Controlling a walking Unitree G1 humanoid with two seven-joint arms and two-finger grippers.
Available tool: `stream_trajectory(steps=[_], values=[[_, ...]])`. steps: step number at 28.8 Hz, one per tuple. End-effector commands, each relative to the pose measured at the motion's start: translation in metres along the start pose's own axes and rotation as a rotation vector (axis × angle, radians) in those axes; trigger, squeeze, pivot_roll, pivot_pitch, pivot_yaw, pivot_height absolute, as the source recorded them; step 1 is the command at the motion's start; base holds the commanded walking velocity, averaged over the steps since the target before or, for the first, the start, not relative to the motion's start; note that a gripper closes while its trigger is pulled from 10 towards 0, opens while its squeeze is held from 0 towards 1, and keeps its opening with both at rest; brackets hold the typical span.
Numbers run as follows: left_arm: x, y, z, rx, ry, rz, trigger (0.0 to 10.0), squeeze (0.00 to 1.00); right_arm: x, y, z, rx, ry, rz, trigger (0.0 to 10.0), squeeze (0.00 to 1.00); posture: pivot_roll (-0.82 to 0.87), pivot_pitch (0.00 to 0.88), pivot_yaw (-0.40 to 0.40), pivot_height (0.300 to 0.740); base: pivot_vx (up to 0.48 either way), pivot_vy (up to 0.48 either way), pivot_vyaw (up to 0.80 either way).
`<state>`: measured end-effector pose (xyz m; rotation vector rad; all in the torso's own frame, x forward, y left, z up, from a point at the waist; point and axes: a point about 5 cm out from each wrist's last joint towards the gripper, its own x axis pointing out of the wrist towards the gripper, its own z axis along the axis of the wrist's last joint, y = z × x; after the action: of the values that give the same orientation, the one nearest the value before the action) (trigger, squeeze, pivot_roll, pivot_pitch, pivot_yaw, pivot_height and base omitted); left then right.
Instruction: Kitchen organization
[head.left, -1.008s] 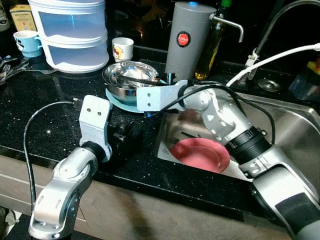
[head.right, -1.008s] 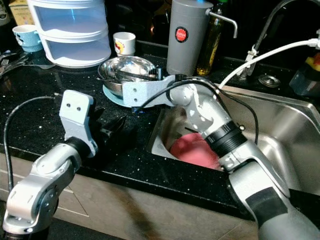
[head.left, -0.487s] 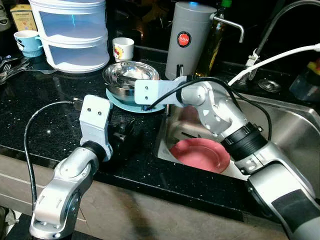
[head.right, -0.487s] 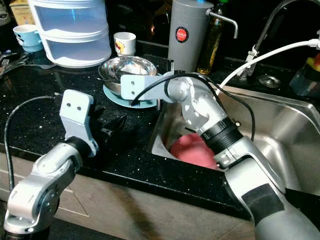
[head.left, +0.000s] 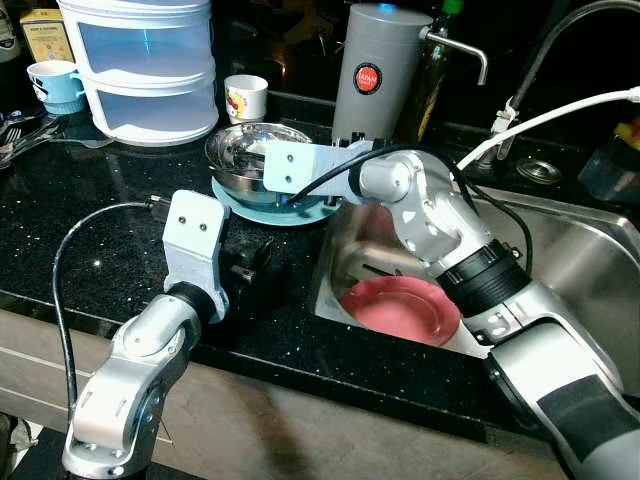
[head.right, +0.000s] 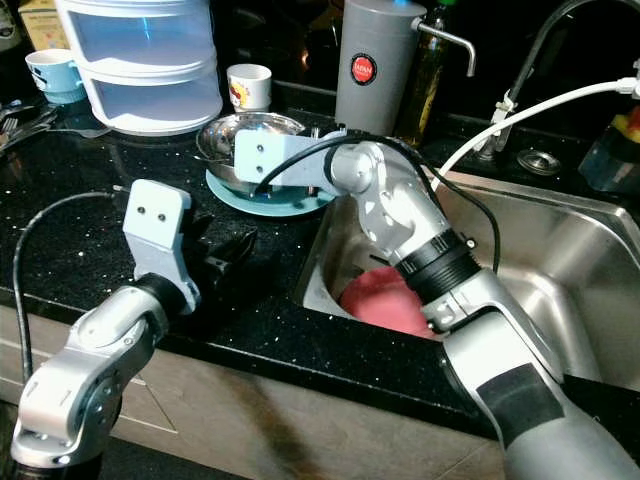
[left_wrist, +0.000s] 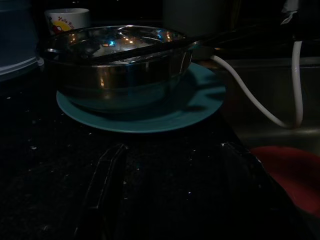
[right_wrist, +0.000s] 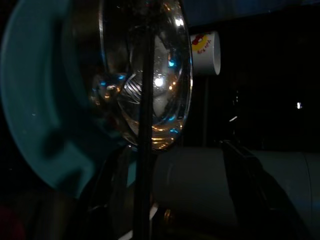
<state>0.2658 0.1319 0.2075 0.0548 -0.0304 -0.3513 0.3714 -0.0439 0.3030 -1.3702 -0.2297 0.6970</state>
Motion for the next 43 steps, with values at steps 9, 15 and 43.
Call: stream_trajectory(steps=[9,15,43], values=[[0.002,-0.003,-0.003,-0.007,0.011,-0.005,10.0,0.0,0.005,0.005,-0.021,-0.043,0.122,0.066,10.0,0.0,0.12,0.0,-0.084,0.74,0.0,0.0,0.0],[0.001,-0.004,-0.003,-0.012,0.011,-0.004,10.0,0.0,0.004,0.004,-0.027,-0.07,0.154,0.109,10.0,0.0,0.11,0.0,-0.086,0.74,0.0,0.0,0.0],[-0.001,-0.003,-0.001,-0.013,0.007,0.007,10.0,0.0,0.003,-0.006,-0.032,-0.081,0.162,0.083,0.0,0.0,0.11,0.0,-0.09,0.74,0.0,0.0,0.0]])
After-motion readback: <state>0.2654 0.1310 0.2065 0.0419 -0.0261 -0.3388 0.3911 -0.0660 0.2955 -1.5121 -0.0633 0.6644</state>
